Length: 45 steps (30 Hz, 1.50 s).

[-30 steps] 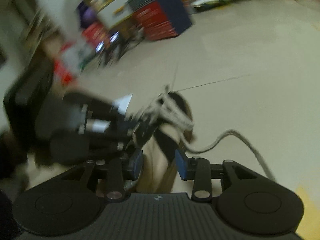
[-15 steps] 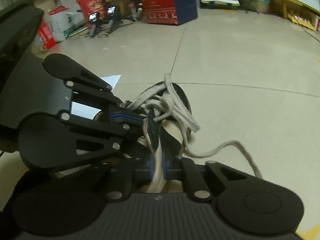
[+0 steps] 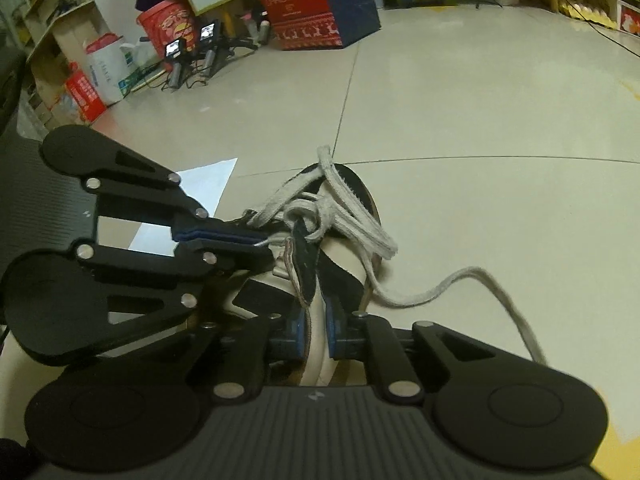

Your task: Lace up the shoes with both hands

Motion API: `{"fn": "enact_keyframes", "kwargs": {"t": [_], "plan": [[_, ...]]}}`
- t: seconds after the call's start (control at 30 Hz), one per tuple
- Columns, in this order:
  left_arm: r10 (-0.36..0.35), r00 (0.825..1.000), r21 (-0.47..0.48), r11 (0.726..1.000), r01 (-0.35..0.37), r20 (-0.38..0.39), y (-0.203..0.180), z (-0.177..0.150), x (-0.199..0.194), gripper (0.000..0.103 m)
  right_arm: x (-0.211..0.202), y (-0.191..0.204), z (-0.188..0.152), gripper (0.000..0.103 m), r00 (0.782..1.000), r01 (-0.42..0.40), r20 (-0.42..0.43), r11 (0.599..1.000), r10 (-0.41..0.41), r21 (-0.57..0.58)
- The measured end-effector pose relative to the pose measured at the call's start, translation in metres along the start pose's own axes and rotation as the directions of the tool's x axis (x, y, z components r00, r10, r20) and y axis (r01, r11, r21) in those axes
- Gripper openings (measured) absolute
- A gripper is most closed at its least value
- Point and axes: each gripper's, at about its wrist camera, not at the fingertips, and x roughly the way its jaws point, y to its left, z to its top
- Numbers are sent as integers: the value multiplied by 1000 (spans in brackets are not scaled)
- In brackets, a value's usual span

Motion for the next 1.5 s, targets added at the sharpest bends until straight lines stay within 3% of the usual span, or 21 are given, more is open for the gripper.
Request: {"fn": "enact_keyframes", "kwargs": {"t": [0.07,0.13,0.3,0.67,0.73,0.87,1.03,1.2,1.4,1.5], "plan": [[-5,1000,26,1000,5,-3,-1,1,0,7,0,-1,0,11,1000,-6,-3,1000,6,12],[4,1000,58,998,-3,-2,-3,1,1,18,0,0,1,12,1000,-6,-2,1000,6,4],[-15,1000,141,990,18,-22,-9,7,9,22,0,2,3,15,1000,-10,-9,1000,10,-13],[-84,993,128,987,95,-87,8,26,20,18,0,3,5,17,1000,-16,-15,1000,16,-21],[-90,991,126,987,102,-98,9,30,22,13,0,4,6,23,1000,-21,-14,1000,21,-20],[-96,989,111,988,108,-109,11,31,27,4,0,5,5,24,1000,-22,-8,999,22,-26],[-41,996,137,989,52,-77,-3,23,24,3,1,7,5,23,1000,-13,-6,999,13,-42],[24,999,104,994,-20,-37,-12,15,14,2,3,10,5,11,1000,25,-5,998,-25,-51],[97,995,107,989,-99,32,-22,2,0,2,4,-1,5,7,1000,13,-7,999,-12,30],[136,989,59,989,-139,49,-15,2,-11,2,5,4,4,6,999,38,-5,999,-38,14]]}}
